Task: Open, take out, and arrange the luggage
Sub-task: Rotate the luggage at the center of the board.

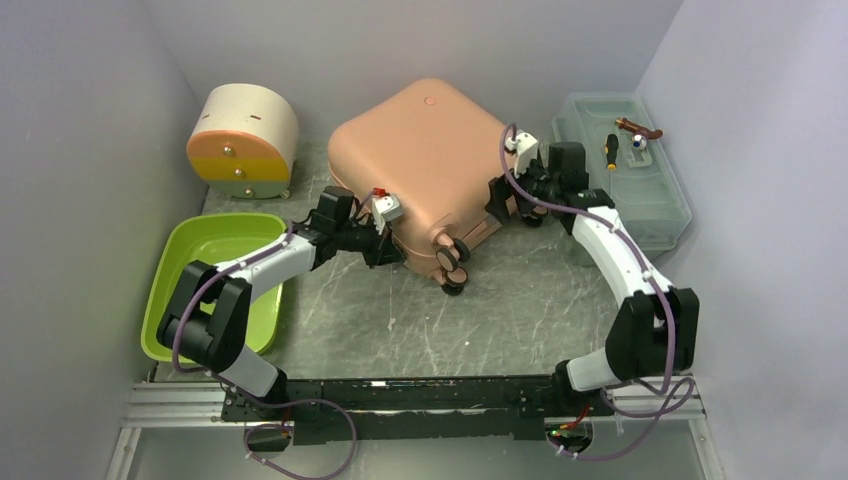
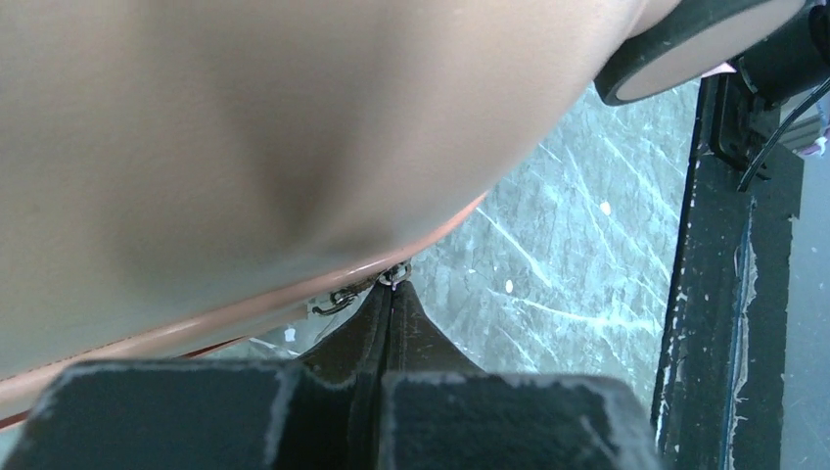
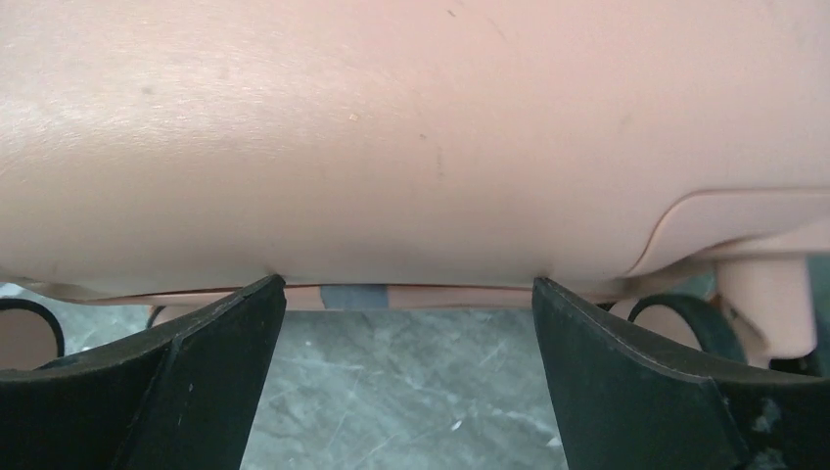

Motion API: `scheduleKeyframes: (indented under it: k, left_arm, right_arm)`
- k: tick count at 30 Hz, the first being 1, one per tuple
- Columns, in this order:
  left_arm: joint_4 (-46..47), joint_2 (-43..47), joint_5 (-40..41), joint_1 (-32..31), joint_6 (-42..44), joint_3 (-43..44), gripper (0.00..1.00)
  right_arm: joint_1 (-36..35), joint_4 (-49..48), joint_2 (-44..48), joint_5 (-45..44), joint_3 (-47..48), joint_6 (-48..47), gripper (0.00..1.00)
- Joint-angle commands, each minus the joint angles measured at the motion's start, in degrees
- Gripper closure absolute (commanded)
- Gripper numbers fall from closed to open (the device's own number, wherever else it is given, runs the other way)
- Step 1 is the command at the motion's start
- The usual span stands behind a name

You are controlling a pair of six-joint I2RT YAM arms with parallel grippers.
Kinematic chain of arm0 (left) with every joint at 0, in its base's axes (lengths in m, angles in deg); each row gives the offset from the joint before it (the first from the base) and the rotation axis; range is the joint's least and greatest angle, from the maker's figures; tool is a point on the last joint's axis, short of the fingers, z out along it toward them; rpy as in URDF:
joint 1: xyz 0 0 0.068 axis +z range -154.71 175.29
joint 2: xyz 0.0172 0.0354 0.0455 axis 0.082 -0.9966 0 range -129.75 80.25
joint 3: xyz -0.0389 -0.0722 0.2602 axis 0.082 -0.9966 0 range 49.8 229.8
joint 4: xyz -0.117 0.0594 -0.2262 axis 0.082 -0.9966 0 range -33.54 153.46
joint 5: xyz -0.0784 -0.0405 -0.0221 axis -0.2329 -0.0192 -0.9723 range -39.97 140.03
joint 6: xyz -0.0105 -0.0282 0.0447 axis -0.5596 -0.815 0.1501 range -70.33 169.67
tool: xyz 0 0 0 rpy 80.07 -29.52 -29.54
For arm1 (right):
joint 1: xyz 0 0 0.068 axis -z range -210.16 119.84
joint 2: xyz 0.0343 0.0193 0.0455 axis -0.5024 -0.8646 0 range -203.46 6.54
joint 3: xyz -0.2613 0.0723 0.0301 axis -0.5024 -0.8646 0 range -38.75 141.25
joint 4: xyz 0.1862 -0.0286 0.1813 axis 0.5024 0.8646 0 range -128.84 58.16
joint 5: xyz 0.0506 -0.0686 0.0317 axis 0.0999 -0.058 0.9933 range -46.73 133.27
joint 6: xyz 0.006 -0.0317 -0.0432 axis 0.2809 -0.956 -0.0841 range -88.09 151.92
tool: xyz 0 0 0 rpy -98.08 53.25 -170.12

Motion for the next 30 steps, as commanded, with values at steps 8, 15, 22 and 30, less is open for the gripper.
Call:
scheduleKeyframes:
  k: [8,15,22,30]
  left_arm:
    - [-5.0,0.2,3.5,-9.2,5.0,7.3,1.0]
    - [-7.6,-4.7,8.8,-13.3,0.4,13.8,1.0]
    - [-12.3,-10.6,10.5,-18.6,-2.4,21.7,1.0]
    - [-19.1,-16.4,9.4,-23.8,-4.1,30.3,1.0]
  right_arm:
    - [0.2,-0.2,-14.2,10.5,11.5,5.7,0.03]
    - [-0.7,-0.3,-18.5,14.9,16.1,8.3,0.05]
    - [-2.4,-0.2,-20.4,15.9,17.0,8.6,0.06]
    - [-3.1,-1.0,-19.3,16.0,16.4,9.3,0.06]
